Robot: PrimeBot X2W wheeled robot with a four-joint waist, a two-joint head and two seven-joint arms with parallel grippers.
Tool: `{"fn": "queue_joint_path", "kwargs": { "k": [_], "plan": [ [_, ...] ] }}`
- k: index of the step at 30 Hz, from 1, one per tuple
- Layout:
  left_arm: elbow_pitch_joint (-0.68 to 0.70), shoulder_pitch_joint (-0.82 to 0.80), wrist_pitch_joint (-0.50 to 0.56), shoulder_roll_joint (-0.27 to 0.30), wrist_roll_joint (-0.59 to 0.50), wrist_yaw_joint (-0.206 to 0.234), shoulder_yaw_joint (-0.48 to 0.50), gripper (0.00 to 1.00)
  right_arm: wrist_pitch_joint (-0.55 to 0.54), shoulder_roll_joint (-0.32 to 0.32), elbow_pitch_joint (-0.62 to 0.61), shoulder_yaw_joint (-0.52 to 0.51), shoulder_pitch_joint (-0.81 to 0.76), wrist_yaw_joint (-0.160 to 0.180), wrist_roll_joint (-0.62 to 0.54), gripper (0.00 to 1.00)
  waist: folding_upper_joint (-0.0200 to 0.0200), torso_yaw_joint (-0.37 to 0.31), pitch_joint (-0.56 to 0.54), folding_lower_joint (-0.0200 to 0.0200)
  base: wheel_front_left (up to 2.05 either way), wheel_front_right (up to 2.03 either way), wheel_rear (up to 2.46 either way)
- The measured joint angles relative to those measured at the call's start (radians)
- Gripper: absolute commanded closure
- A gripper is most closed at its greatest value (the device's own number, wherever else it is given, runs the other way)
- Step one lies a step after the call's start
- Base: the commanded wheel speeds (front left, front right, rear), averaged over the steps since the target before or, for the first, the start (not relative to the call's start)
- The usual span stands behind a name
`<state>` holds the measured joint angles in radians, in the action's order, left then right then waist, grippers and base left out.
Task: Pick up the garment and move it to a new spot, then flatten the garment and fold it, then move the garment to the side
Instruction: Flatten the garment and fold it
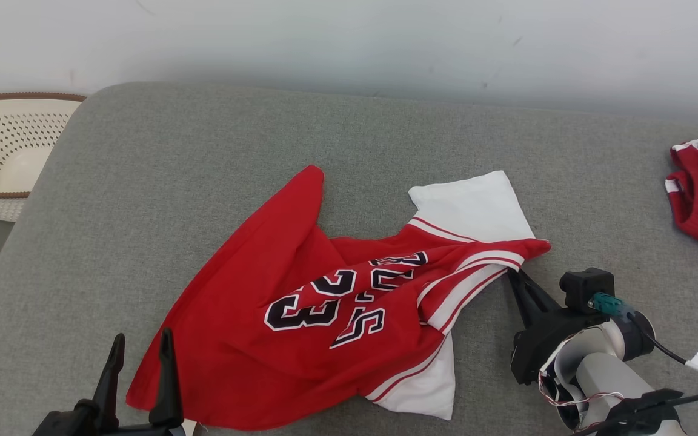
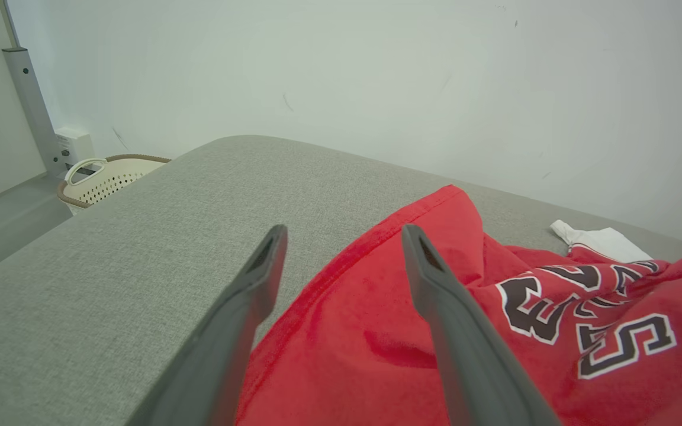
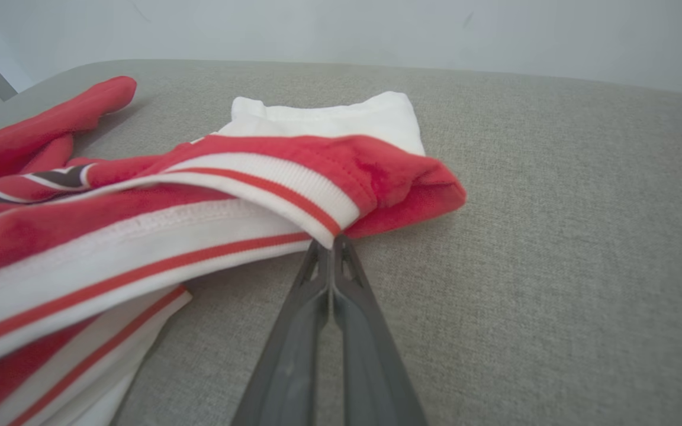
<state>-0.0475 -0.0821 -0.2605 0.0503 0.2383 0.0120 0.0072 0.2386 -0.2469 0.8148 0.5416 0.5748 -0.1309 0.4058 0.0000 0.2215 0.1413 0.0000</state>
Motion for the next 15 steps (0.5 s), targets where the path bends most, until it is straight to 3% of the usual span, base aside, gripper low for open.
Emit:
{"fn": "queue_joint_path", "kwargs": {
  "k": [8,15],
  "plan": [
    [-0.002,0.000,0.000,0.000,0.002,0.002,0.004,0.00,0.017,-0.024,-0.002,0.002,0.019,0.000,0.016,1.00,0.0000,-0.009,-0.002,0.0000,0.00,0.00,0.00],
    [-0.003,-0.002,0.000,0.000,0.002,-0.001,-0.004,0.00,0.022,-0.075,-0.009,-0.001,0.139,0.000,-0.002,1.00,0.0000,-0.017,0.007,0.0001,0.00,0.00,0.00]
  ]
}}
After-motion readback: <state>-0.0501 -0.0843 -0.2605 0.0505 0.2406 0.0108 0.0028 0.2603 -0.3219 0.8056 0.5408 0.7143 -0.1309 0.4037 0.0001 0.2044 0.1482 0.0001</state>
